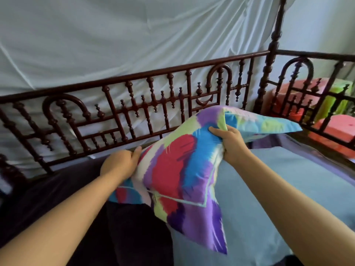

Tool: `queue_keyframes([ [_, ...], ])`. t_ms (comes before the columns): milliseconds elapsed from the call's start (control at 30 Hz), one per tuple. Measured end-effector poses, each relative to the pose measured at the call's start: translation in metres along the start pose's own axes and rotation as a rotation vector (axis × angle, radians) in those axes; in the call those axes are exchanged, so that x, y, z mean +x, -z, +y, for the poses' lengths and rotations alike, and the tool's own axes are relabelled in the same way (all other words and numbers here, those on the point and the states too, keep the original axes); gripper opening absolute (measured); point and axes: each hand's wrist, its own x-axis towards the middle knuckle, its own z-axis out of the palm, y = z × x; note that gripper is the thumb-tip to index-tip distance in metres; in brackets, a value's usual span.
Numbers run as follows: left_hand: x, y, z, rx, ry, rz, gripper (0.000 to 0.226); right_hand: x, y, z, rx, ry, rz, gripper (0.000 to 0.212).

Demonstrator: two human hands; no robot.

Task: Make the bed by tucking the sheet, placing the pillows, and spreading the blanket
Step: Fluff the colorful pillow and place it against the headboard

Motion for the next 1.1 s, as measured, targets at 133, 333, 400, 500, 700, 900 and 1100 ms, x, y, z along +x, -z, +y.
queue_keyframes([
  [133,-0.013,0.025,0.006,0.077,-0.029,-0.021,0.055,-0.048,0.025,-0.039,0.093,0.088,-0.156,0.014],
  [333,-0.045,-0.008,0.027,0.286,-0.107,-0.251,0.052,-0.12,0.147,-0.014,-0.323,-0.257,-0.151,0.038],
  [400,-0.052,-0.024,0.031,0.305,-0.116,-0.301,0.053,-0.136,0.182,0.007,-0.657,-0.489,-0.115,0.023],
  [500,-0.055,-0.047,0.032,0.323,-0.109,-0.318,0.05,-0.141,0.195,0.036,-1.067,-0.683,-0.098,0.02],
  [700,-0.057,-0.081,0.018,0.063,0.123,-0.27,0.059,-0.086,0.137,0.029,-1.46,-0.366,0.201,0.037],
  [900,-0.039,-0.104,-0.017,-0.137,0.336,-0.315,0.064,-0.026,0.09,0.049,-1.303,-0.361,0.277,0.071],
  [1100,-0.005,-0.133,-0.046,-0.41,0.525,-0.331,0.077,0.01,0.105,0.075,-1.186,-0.429,0.313,0.079],
])
